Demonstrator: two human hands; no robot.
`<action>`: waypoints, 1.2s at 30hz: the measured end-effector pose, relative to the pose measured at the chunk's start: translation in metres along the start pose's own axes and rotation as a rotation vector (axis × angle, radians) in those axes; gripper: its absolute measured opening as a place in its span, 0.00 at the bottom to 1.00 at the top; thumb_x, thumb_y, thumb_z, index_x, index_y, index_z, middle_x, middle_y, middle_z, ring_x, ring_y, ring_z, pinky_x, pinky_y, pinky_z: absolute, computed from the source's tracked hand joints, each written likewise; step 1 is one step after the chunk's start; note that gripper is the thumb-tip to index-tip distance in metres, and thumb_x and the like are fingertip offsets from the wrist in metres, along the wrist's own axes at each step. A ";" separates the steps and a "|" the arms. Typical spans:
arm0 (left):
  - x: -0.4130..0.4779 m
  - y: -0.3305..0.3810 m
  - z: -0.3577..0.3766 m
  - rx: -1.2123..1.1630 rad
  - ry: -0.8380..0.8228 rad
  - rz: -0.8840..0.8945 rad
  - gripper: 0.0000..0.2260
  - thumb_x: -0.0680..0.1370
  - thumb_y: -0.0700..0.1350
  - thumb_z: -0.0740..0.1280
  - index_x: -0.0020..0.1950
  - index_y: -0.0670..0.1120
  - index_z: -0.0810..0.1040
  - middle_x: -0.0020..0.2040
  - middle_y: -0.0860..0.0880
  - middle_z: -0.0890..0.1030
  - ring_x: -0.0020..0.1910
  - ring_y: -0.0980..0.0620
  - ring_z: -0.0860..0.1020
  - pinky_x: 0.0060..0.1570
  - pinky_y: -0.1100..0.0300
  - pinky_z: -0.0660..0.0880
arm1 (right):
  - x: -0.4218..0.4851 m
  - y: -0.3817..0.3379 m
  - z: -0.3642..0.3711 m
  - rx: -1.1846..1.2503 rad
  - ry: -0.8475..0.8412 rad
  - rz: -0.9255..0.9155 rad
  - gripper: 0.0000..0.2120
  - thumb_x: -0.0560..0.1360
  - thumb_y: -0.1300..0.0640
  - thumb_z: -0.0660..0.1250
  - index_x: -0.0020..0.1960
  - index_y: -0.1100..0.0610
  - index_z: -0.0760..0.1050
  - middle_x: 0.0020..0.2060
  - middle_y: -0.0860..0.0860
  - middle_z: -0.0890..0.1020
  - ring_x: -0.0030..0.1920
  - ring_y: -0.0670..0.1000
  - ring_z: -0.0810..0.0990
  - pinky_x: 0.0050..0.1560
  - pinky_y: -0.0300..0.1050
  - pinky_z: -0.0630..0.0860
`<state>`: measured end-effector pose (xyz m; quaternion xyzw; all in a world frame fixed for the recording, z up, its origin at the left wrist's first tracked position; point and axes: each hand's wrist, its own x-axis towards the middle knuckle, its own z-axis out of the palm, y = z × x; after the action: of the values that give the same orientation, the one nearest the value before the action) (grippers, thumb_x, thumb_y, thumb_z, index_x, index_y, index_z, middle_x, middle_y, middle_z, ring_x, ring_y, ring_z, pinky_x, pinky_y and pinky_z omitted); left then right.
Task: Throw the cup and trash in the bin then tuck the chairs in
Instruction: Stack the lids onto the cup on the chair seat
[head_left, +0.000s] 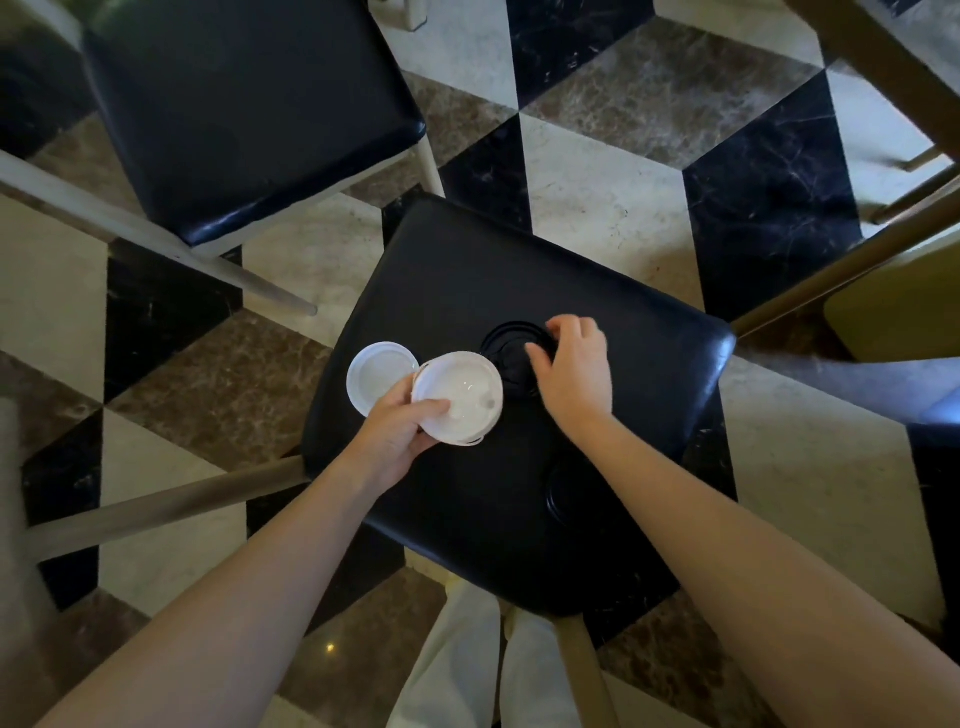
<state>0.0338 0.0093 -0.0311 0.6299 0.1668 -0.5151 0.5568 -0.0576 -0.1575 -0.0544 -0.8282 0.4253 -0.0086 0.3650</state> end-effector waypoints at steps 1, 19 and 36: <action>0.001 0.004 -0.006 0.008 0.019 0.008 0.19 0.75 0.33 0.65 0.63 0.49 0.73 0.62 0.45 0.74 0.62 0.44 0.74 0.49 0.54 0.79 | 0.007 0.002 0.001 -0.040 -0.027 0.039 0.18 0.77 0.53 0.65 0.64 0.60 0.69 0.61 0.56 0.72 0.61 0.55 0.71 0.56 0.47 0.72; 0.009 0.035 -0.055 -0.254 0.055 0.130 0.15 0.81 0.42 0.59 0.68 0.43 0.73 0.66 0.43 0.77 0.66 0.44 0.74 0.65 0.49 0.72 | -0.001 -0.107 0.023 0.330 -0.137 -0.093 0.06 0.75 0.62 0.65 0.52 0.58 0.76 0.45 0.50 0.78 0.42 0.47 0.75 0.44 0.40 0.74; 0.020 0.037 -0.087 -0.418 0.234 0.164 0.20 0.77 0.35 0.64 0.69 0.41 0.71 0.63 0.39 0.78 0.61 0.41 0.77 0.57 0.49 0.77 | -0.003 -0.101 0.079 0.086 -0.247 -0.082 0.15 0.81 0.52 0.57 0.60 0.60 0.74 0.56 0.55 0.76 0.52 0.52 0.76 0.47 0.42 0.71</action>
<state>0.1111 0.0661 -0.0415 0.5677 0.2813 -0.3462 0.6919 0.0366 -0.0708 -0.0497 -0.8231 0.3420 0.0603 0.4492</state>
